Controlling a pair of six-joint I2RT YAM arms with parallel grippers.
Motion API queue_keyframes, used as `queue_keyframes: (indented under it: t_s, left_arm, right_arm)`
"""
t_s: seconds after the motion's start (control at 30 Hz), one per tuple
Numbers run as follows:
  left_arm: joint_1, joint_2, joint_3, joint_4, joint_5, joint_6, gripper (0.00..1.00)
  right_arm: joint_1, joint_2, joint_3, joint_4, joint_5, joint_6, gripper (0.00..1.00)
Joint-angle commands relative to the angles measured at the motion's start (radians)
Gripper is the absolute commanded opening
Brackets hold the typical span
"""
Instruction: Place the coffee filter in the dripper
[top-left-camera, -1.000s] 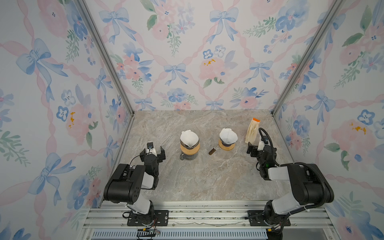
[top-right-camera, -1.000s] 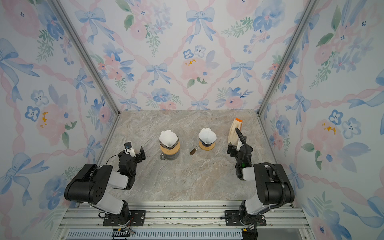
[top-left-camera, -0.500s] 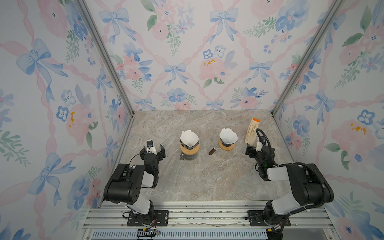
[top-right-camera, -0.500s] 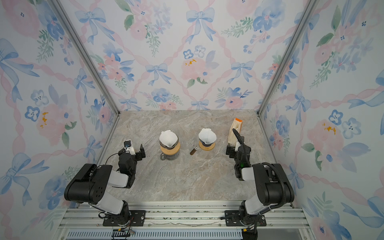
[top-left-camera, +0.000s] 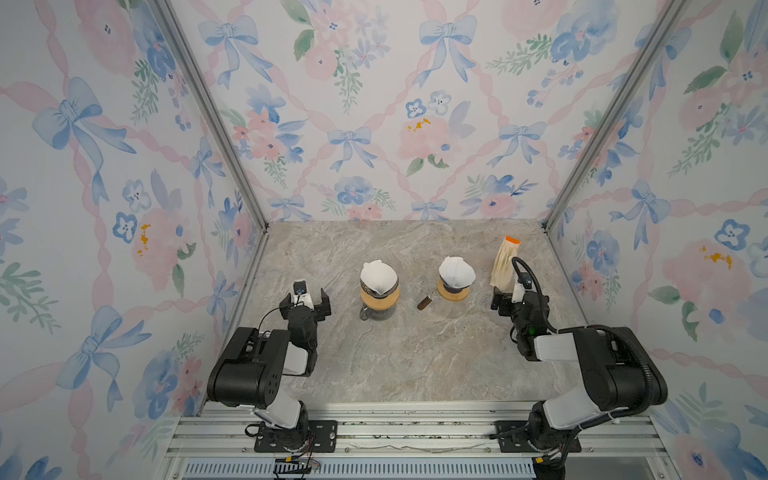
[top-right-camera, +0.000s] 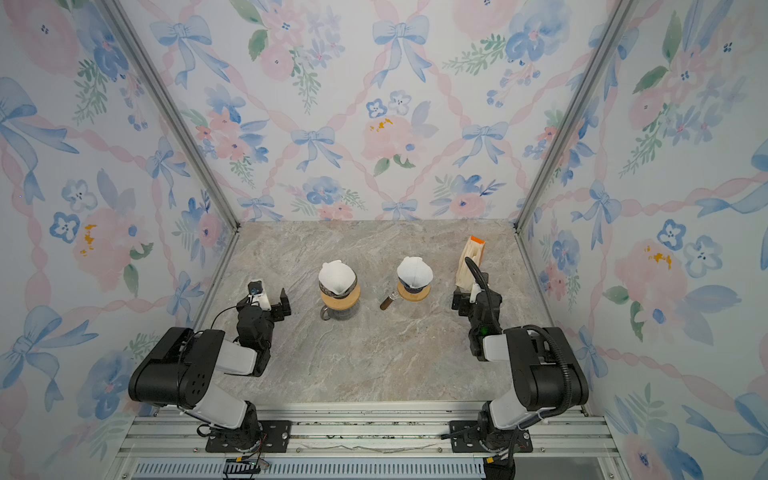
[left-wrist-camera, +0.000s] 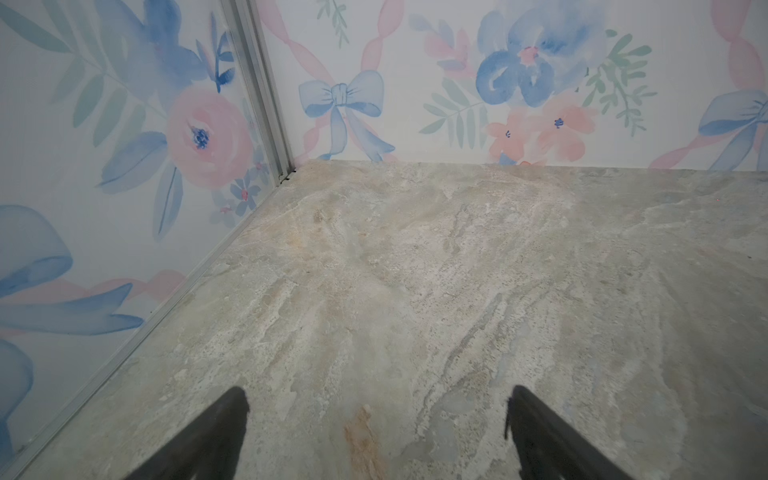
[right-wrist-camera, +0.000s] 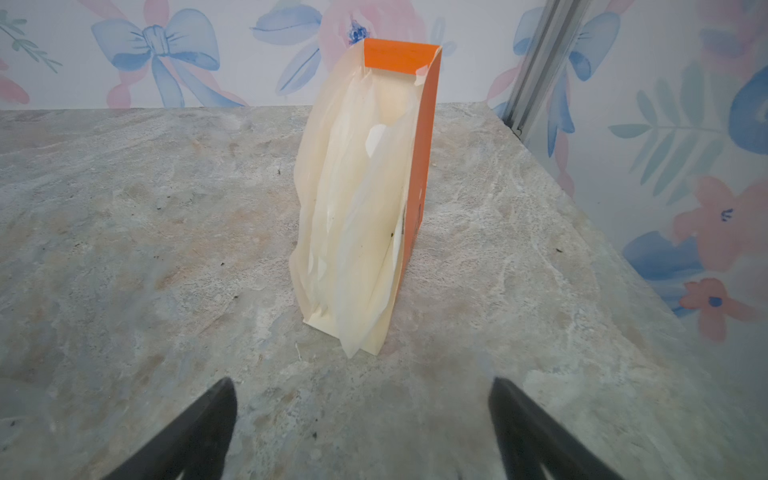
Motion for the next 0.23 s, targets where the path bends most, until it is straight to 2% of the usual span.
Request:
queue_keyframes:
  t_s: [0.0, 0.2]
  left_arm:
    - [0.003, -0.002, 0.009, 0.011, 0.012, 0.013, 0.98]
    - [0.005, 0.000, 0.009, 0.011, 0.015, 0.014, 0.98]
  right_arm:
    - [0.005, -0.008, 0.021, -0.009, 0.015, -0.014, 0.96]
    - [0.005, -0.008, 0.021, -0.009, 0.015, -0.015, 0.97]
